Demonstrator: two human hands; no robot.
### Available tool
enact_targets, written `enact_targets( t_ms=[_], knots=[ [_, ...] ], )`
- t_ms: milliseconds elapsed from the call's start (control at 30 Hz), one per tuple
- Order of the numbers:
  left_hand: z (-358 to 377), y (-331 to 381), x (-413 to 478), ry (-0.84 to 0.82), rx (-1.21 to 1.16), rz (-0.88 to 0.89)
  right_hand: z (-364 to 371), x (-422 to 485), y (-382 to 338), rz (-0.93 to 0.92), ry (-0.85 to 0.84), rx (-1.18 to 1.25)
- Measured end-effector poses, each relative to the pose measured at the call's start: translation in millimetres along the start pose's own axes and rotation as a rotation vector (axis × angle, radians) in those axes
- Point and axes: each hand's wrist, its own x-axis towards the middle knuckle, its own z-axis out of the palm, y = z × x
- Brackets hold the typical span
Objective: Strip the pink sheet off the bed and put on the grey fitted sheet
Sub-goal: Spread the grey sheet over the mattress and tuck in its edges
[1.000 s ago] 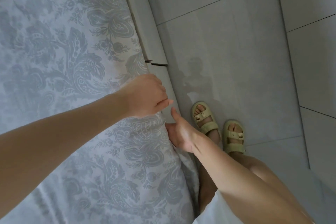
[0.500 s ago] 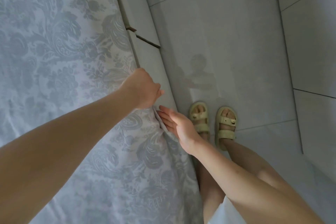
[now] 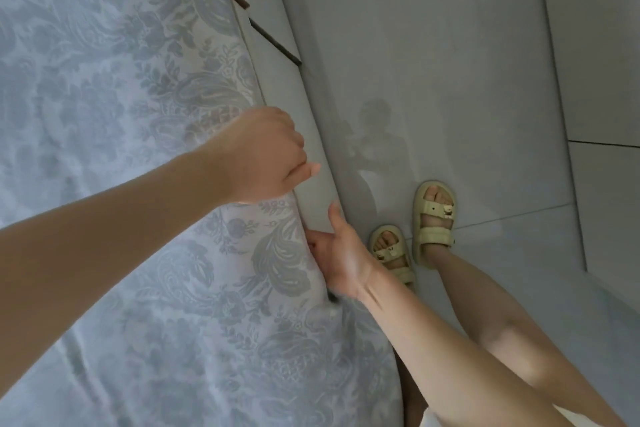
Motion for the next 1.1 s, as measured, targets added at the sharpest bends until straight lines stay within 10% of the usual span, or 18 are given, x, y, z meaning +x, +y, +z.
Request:
enact_targets(
  t_ms=[300, 767, 1100],
  knots=[
    [29.0, 37.5, 9.7, -0.230, 0.209, 0.032, -6.6, 1.7, 21.0, 0.046, 0.027, -0.130],
    [58.5, 140.8, -31.4, -0.290, 0.069, 0.098, -75.6, -68.8, 101.2, -0.388, 0.414, -0.185],
    [71.3, 173.3, -21.5, -0.471, 0.257, 0.067, -64.8, -70.4, 121.5, -0.288, 0.148, -0.314]
  ],
)
